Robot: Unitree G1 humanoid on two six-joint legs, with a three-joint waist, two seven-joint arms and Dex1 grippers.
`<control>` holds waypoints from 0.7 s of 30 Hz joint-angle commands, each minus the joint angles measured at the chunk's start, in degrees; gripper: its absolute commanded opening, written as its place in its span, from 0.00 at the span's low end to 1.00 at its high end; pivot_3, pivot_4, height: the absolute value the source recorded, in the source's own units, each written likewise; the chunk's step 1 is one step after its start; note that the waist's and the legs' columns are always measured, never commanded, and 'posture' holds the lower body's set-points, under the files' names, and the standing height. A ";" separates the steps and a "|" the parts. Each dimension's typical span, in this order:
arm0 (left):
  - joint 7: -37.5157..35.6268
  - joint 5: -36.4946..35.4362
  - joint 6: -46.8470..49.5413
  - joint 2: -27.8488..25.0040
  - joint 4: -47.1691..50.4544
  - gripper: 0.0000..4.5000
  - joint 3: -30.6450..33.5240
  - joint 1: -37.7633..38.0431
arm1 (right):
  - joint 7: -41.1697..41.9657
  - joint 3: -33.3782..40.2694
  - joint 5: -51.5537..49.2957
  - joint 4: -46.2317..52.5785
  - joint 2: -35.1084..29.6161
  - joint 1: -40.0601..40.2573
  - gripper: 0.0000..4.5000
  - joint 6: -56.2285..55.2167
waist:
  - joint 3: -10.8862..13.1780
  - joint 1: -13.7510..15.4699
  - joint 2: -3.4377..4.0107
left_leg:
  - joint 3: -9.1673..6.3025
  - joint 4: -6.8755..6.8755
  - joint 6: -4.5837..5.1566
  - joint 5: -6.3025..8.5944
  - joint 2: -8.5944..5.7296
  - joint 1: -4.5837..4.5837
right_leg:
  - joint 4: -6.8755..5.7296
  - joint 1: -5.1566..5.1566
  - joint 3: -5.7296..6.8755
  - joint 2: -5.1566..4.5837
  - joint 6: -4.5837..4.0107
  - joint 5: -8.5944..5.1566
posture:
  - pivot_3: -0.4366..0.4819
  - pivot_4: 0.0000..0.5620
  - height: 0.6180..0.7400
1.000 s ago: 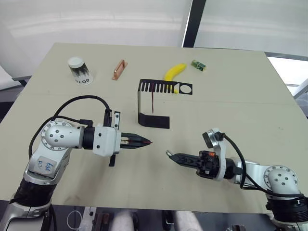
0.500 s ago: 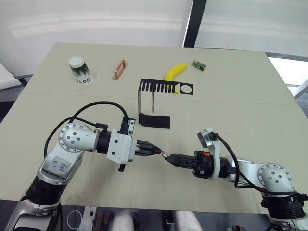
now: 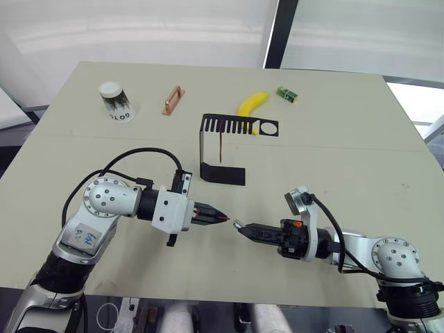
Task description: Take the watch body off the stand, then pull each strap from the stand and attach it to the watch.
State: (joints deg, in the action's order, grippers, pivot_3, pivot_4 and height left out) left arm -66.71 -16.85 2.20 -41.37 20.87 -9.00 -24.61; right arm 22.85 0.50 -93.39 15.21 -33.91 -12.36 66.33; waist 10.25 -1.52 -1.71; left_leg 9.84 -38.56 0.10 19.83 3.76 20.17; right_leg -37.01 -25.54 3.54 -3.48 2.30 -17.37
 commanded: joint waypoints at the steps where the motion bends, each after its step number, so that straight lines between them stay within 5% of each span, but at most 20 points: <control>1: -0.03 -1.07 -0.50 0.13 1.17 0.00 0.81 -0.45 | 0.45 1.14 -0.94 1.02 -0.15 0.07 0.34 -0.24 | 0.00 -0.01 0.00 | 0.00 0.00 0.00 0.00 0.00 0.00 | 0.00 0.00 0.00 0.00 0.00 0.00 | 0.48 0.27 0.91; 21: 0.86 1.29 -1.48 1.17 1.18 0.00 -0.99 0.52 | 0.46 0.40 0.37 1.26 0.60 -0.02 0.34 -0.17 | 0.00 -0.01 0.00 | -0.01 -0.05 0.00 0.00 0.00 0.01 | -0.03 0.00 0.00 0.00 0.00 0.00 | 0.48 0.27 0.91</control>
State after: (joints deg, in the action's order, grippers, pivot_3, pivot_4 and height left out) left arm -66.29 -15.52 1.30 -40.42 21.33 -10.10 -23.54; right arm 22.84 0.45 -92.16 15.21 -33.59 -12.30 66.31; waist 10.25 -1.53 -1.71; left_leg 9.84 -38.61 0.10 19.84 3.76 20.17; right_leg -37.04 -25.54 3.55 -3.48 2.30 -17.37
